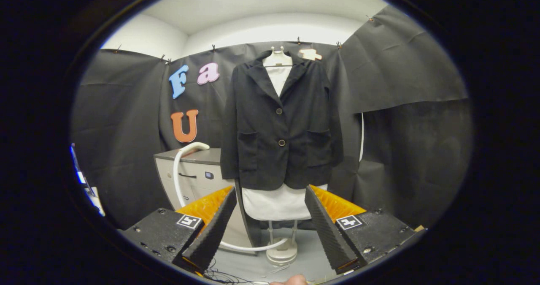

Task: Iron the clothes twice with a garment steamer, once on the left side and once on the right side.

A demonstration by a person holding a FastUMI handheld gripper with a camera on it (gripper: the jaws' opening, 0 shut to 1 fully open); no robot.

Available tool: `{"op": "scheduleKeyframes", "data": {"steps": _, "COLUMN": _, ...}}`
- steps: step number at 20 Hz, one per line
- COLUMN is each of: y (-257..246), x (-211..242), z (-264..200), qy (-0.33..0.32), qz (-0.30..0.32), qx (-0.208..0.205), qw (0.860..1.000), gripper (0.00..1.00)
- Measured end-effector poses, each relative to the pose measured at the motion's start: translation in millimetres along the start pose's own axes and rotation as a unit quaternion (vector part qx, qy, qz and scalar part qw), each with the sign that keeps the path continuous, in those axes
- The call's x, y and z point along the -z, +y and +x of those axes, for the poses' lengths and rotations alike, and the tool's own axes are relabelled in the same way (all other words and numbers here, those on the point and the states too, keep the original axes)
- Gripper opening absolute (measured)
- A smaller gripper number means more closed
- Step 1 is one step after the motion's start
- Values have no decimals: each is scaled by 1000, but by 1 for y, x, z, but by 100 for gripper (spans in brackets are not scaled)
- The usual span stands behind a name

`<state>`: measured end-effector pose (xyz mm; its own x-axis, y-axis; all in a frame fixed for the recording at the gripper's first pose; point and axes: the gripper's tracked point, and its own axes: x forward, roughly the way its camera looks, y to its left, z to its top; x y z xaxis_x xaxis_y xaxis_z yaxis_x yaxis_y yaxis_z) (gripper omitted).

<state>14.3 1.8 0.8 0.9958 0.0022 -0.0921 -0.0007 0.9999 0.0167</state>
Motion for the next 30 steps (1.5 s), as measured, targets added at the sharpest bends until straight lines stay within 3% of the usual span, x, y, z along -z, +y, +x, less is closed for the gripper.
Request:
{"op": "scheduleKeyframes", "data": {"steps": 12, "y": 95, "x": -25, "z": 30, "qy": -2, "qz": 5, "qx": -10, "qw": 1000, "gripper": 100}}
{"op": "scheduleKeyframes", "data": {"steps": 22, "y": 181, "x": -61, "z": 77, "qy": 8, "qz": -7, "qx": -60, "qw": 998, "gripper": 100}}
{"op": "scheduleKeyframes", "data": {"steps": 30, "y": 259, "x": -85, "z": 157, "qy": 29, "qz": 20, "qx": -122, "qw": 992, "gripper": 100}}
